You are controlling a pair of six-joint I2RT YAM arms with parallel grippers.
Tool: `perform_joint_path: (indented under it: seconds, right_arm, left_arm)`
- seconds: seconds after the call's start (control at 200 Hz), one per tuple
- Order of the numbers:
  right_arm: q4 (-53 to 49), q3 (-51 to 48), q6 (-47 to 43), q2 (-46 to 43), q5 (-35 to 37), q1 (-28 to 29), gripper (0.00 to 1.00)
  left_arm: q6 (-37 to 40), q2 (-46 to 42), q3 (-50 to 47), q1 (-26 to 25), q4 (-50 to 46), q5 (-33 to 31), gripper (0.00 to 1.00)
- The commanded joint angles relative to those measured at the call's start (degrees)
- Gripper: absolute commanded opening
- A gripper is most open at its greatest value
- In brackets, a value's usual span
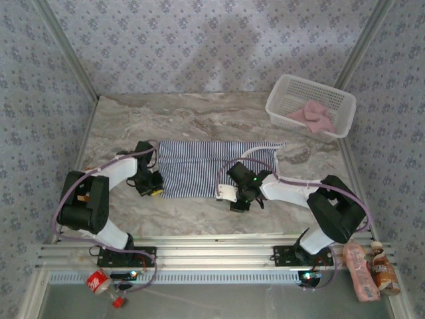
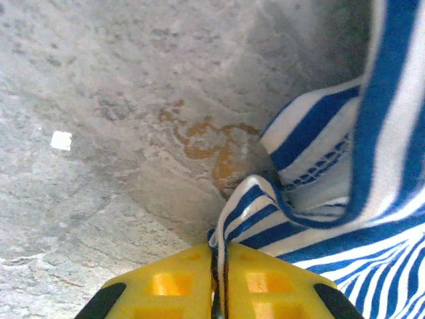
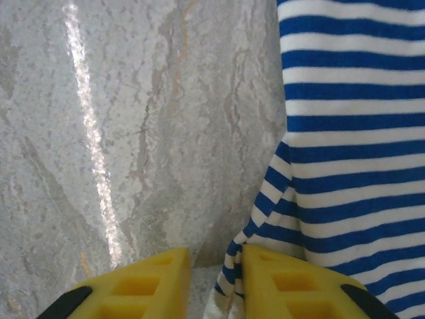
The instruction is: Fold and stack the tank tops
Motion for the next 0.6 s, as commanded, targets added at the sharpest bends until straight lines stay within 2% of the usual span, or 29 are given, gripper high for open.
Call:
perform_joint_path:
  seconds: [0.0, 0.205, 0.415, 0.595]
  right_arm:
    - [-1.81, 1.00, -0.12, -0.23, 0.95, 0.47, 0.22]
    - [-3.19, 0.24, 0.13, -2.06, 2.24, 0.49, 0.07]
    - [-4.25, -1.13, 1.38, -5.48, 2.09, 0.39, 0.05]
    - [-5.27, -2.60, 1.77, -7.87, 1.53, 0.38, 0.04]
  left_arm:
    - [1.01, -1.58, 2.89, -0.76, -4.35, -1.33, 0.06]
    - [0.29, -8.42, 6.13, -2.41, -13.86, -2.06, 0.02]
    - [-3.19, -16.39, 4.93, -3.22, -19.79, -1.63, 0.03]
    - [-6.29, -22.49, -0.34, -3.07, -20.41, -2.35, 0.03]
